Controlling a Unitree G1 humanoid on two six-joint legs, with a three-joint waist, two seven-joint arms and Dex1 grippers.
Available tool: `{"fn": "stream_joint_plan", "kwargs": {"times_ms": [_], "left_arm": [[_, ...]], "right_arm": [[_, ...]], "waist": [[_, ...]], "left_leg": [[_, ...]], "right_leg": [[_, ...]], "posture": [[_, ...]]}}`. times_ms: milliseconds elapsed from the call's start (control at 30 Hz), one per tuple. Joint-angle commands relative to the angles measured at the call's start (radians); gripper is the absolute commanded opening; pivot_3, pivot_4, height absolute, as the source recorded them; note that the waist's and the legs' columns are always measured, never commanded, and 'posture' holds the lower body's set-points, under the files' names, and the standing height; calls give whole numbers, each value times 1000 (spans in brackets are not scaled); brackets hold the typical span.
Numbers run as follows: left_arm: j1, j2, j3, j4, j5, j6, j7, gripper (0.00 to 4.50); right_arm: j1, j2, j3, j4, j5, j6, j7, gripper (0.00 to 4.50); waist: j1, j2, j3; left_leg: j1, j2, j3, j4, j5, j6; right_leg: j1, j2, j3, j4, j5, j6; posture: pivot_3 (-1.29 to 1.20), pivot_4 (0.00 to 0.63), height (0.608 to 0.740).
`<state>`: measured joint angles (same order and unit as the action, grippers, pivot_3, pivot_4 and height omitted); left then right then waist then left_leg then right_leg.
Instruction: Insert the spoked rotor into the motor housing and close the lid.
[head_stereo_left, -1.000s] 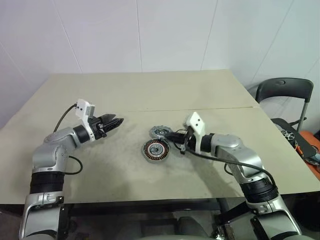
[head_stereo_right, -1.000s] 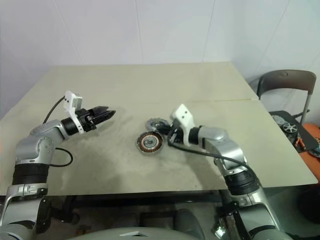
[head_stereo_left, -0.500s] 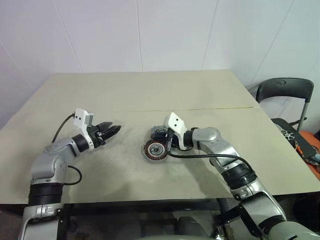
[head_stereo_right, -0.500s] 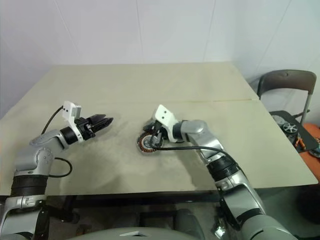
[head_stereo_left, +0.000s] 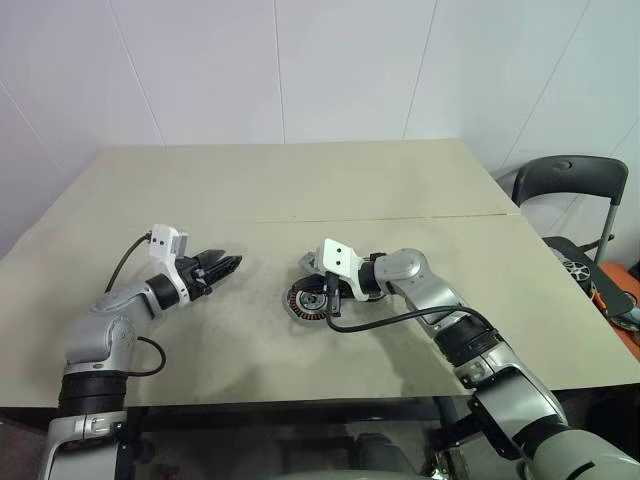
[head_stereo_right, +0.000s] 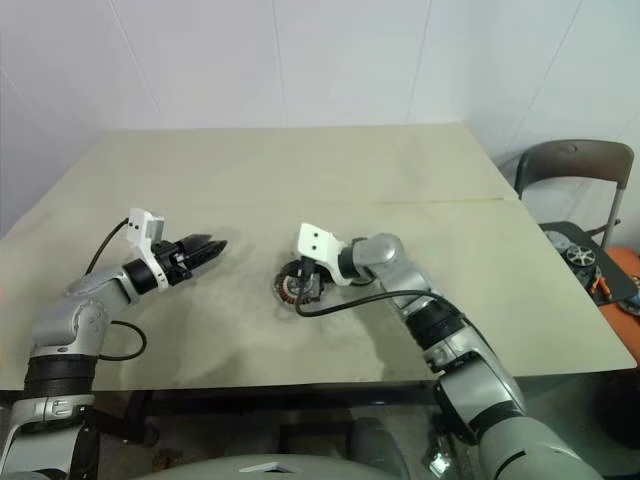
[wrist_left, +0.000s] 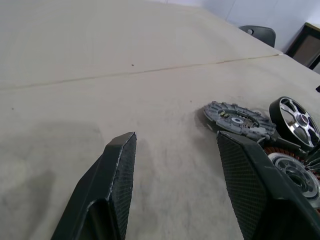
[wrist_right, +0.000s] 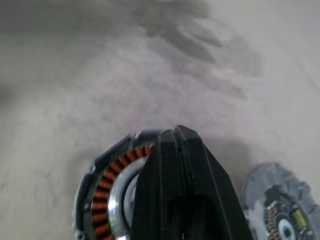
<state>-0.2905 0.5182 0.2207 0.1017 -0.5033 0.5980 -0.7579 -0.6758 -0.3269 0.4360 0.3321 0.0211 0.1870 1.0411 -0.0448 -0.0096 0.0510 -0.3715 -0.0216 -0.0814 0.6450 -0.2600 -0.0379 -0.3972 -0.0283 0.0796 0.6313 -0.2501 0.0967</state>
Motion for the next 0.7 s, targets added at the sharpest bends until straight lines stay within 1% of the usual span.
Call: {"fn": "stream_joint_plan", "kwargs": {"times_ms": [33, 267, 533, 700], "left_arm": [[-4, 5, 11, -45, -14, -17, -4, 2724], [5, 4, 4, -72, -16, -12, -4, 2724], [10, -1, 5, -70, -8, -19, 0, 2724], [4, -3, 1, -71, -6, -19, 3, 2724]], "right_arm": [[-15, -6, 2, 5, -21, -48, 20, 27], [-24, 4, 9, 62, -60, -106, 25, 27], [-8, 1, 33, 63, -102, -172, 44, 27], [-11, -41, 43, 66, -149, -255, 55, 27]], "waist": [[0, 0, 0], [0, 0, 0], [0, 0, 0], [0, 0, 0]], "left_leg": [[0, 0, 0, 0, 0, 0], [0, 0, 0, 0, 0, 0], [0, 0, 0, 0, 0, 0], [0, 0, 0, 0, 0, 0]], "right_leg": [[0, 0, 0, 0, 0, 0], [0, 0, 0, 0, 0, 0], [0, 0, 0, 0, 0, 0], [0, 0, 0, 0, 0, 0]], "posture": [[0, 0, 740], [0, 0, 740], [0, 0, 740], [0, 0, 740]]}}
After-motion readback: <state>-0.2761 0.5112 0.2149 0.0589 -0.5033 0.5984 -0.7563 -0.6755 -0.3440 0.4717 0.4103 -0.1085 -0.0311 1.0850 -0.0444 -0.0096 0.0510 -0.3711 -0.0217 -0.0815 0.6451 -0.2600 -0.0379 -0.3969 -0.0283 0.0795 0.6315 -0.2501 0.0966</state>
